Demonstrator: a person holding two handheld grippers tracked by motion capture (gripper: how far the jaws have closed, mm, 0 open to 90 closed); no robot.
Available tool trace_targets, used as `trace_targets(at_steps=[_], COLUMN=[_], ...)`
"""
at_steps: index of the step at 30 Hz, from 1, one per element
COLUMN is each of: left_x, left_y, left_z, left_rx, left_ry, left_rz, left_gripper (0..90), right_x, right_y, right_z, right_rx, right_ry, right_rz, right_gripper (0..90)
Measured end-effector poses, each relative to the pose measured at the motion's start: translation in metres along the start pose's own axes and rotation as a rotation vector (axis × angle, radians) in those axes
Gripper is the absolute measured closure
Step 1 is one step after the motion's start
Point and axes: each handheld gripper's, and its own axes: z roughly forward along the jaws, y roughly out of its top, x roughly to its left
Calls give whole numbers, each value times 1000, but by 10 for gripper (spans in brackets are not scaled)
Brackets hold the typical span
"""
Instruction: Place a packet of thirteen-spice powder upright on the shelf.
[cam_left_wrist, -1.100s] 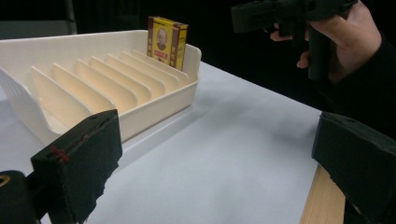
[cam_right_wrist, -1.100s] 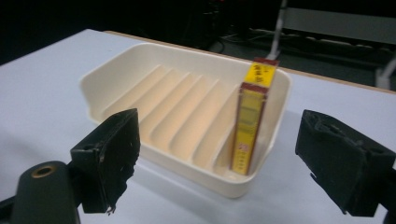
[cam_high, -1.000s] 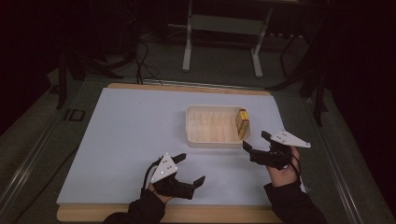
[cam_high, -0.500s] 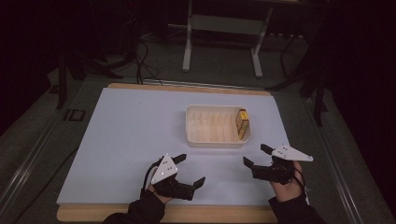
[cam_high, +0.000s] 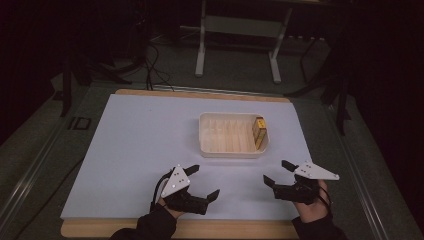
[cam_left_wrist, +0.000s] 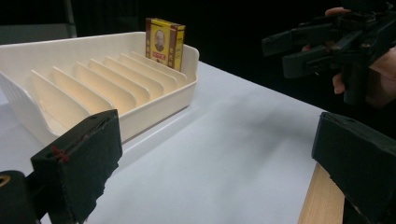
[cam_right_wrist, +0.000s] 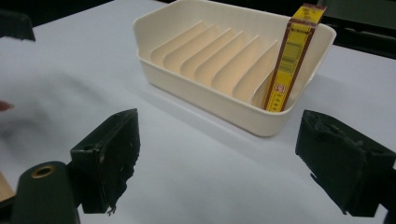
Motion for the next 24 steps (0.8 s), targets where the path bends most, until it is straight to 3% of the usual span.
trace_targets(at_steps=[9, 24], left_x=[-2, 0], left_y=[0, -1], left_z=[0, -1], left_rx=[2, -4], left_ry=[-4, -3], left_rz=[19, 9], left_gripper=[25, 25], right_x=[-2, -7], right_y=[-8, -15], right_z=[-6, -2], right_rx=[7, 29], right_ry=[-1, 24], right_rz=[-2, 13], right_gripper=[138, 137])
